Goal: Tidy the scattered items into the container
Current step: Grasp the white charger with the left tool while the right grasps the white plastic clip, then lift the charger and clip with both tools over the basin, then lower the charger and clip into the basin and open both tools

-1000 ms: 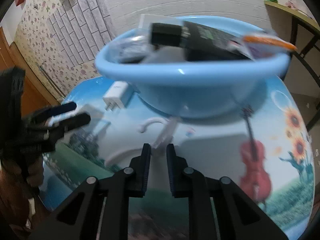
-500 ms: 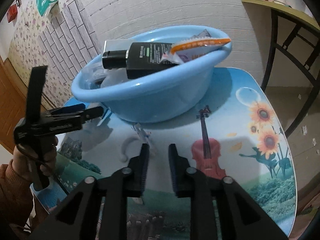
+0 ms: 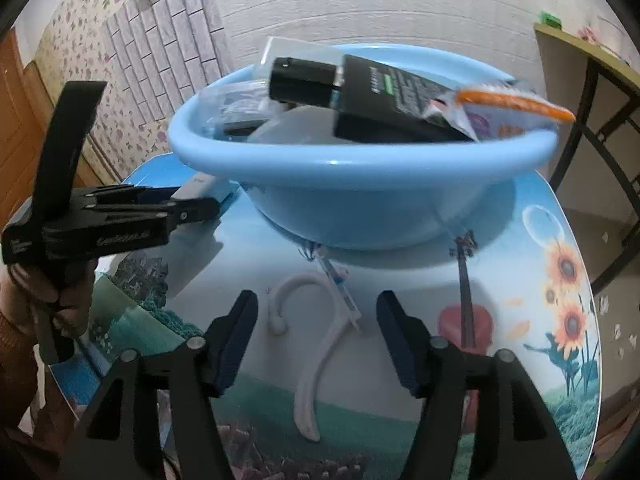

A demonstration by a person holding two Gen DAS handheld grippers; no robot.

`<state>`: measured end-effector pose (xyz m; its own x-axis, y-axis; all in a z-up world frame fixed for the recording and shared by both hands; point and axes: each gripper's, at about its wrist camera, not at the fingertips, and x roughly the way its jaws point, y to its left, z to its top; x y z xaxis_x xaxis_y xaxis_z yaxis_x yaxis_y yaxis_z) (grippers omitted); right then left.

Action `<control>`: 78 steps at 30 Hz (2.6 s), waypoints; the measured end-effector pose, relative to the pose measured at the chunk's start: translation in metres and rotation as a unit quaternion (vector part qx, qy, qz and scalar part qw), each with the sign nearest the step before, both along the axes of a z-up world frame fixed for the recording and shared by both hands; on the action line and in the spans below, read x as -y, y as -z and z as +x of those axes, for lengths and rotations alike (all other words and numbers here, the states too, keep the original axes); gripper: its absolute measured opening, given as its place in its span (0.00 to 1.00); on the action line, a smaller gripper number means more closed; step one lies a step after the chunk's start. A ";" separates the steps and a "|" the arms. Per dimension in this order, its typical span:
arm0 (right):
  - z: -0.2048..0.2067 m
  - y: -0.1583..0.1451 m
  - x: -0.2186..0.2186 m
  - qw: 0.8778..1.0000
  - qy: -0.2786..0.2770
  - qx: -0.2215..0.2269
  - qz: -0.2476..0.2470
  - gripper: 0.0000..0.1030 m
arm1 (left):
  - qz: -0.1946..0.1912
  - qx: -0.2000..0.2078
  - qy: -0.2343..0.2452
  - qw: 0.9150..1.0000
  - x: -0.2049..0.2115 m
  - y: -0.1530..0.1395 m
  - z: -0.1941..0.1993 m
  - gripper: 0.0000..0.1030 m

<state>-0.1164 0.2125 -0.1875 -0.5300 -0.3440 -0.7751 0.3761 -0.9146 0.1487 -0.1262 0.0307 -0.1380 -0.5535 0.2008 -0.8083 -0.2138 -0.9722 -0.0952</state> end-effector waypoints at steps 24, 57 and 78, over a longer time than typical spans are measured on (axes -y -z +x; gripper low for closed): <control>0.042 -0.028 -0.003 0.999 -0.005 -0.042 -0.015 0.49 | 0.003 -0.026 0.002 1.000 0.008 -0.021 0.072 0.37; 0.052 -0.085 -0.030 0.991 0.014 -0.106 -0.075 0.49 | 0.020 -0.101 0.041 0.994 -0.020 -0.088 0.074 0.36; -0.061 -0.115 -0.062 0.983 0.046 -0.138 -0.108 0.49 | 0.012 -0.130 0.075 0.989 -0.085 -0.120 -0.043 0.36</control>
